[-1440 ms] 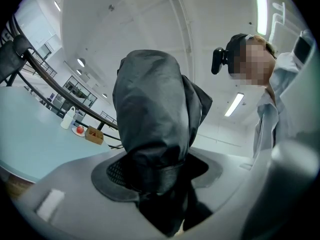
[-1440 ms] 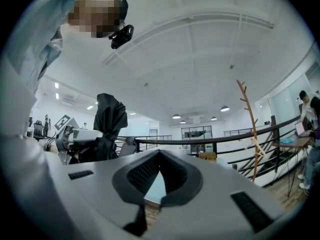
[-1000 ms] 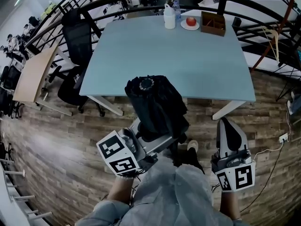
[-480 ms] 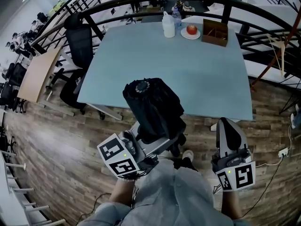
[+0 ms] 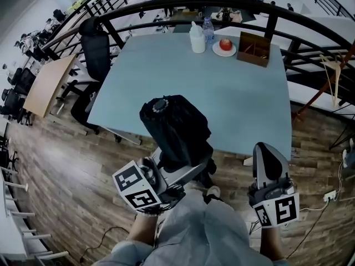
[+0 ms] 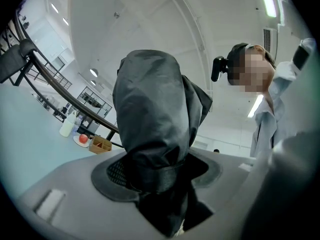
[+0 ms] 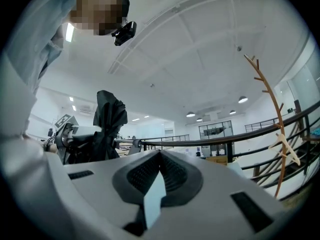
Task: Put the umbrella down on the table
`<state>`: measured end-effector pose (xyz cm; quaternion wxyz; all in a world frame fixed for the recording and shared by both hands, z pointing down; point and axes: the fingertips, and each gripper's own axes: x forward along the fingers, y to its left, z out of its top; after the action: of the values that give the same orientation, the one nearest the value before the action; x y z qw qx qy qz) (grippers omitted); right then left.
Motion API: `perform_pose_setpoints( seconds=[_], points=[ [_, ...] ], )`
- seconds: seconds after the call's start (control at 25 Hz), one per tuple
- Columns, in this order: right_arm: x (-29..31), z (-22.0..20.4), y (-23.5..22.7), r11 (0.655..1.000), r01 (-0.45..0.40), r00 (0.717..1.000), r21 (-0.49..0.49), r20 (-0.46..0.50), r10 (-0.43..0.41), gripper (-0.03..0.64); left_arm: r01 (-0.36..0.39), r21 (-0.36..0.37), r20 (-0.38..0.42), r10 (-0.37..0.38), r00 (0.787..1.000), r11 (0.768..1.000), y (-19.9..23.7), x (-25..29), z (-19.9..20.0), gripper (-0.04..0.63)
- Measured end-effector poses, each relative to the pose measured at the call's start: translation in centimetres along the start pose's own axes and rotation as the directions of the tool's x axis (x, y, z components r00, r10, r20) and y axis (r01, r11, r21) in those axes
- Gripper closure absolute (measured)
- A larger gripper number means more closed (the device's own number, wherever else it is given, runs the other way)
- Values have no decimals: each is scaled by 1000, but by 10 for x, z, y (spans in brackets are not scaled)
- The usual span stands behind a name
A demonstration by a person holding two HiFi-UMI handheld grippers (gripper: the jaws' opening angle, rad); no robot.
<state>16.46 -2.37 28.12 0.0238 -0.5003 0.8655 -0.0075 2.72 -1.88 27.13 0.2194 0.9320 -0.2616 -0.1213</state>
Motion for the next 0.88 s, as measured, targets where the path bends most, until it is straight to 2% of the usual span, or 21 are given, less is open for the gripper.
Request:
perform_pose_setpoints(
  seconds=[0.44, 0.68, 0.88],
  points=[
    [20, -9, -13, 999, -28, 999, 25, -16, 28, 621, -35, -16, -15, 34, 999, 999, 22, 13, -1, 330],
    [32, -19, -8, 1000, 3, 1000, 18, -19, -2, 621, -2, -7, -29, 1, 1000, 1000, 40, 13, -2, 330],
    [79, -18, -22, 999, 34, 999, 15, -42, -33, 621, 24, -31, -47, -25, 999, 999, 82, 32, 20, 330]
  ],
)
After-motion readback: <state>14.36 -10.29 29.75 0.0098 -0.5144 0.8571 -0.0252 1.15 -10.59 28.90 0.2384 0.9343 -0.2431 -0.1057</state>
